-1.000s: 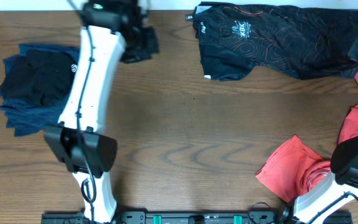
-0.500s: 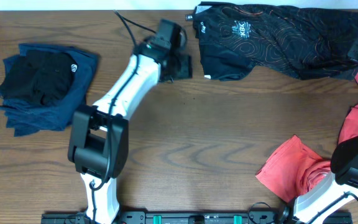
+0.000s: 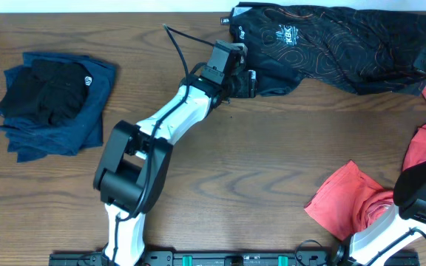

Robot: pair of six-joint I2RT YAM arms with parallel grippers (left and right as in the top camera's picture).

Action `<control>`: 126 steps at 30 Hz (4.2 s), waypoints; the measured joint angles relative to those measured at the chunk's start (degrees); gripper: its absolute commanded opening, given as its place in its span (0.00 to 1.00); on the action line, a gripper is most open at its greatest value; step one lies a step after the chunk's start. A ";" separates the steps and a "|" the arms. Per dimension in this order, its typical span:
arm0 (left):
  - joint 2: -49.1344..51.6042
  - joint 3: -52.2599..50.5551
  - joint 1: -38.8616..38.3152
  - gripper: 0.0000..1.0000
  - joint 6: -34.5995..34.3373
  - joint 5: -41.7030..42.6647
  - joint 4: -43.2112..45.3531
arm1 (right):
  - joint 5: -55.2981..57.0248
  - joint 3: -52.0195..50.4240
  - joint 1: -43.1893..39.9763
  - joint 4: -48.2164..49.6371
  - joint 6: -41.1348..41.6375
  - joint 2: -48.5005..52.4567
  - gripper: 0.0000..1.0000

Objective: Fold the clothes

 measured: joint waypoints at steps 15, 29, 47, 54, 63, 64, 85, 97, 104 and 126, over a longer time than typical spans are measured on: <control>8.22 -0.09 0.04 0.71 -8.31 0.59 10.25 | 0.00 0.00 0.00 0.22 0.00 0.00 0.01; 8.83 -0.09 -1.20 0.53 -12.17 1.03 12.61 | 0.00 0.00 0.00 0.11 0.02 0.00 0.01; 8.83 -0.09 -1.77 0.06 -11.47 1.86 6.80 | 0.00 0.00 0.00 0.02 0.00 0.00 0.01; 5.57 0.37 3.10 0.06 -6.34 2.62 -8.31 | 0.00 0.00 0.00 0.04 0.00 0.00 0.01; -7.96 0.00 16.31 0.06 0.42 1.99 -34.64 | -0.02 -0.02 0.00 -0.15 0.00 0.00 0.01; -9.51 0.07 17.35 0.06 0.83 1.99 -37.16 | -0.04 -0.02 0.00 -0.44 0.02 0.00 0.01; -21.75 0.07 26.88 0.06 9.55 2.27 -69.81 | -0.04 -16.33 -0.31 -11.23 3.91 -0.17 0.01; -34.01 0.07 26.88 0.06 10.86 1.77 -77.81 | -0.15 -24.96 -4.85 -10.62 5.46 -0.87 0.01; -40.74 0.04 26.88 0.06 9.49 1.64 -76.48 | -0.50 -25.51 -5.84 -10.97 5.51 -3.72 0.01; -34.47 -15.17 26.88 0.06 4.37 3.85 -38.62 | -9.94 -25.57 -4.74 4.68 4.52 -4.02 0.01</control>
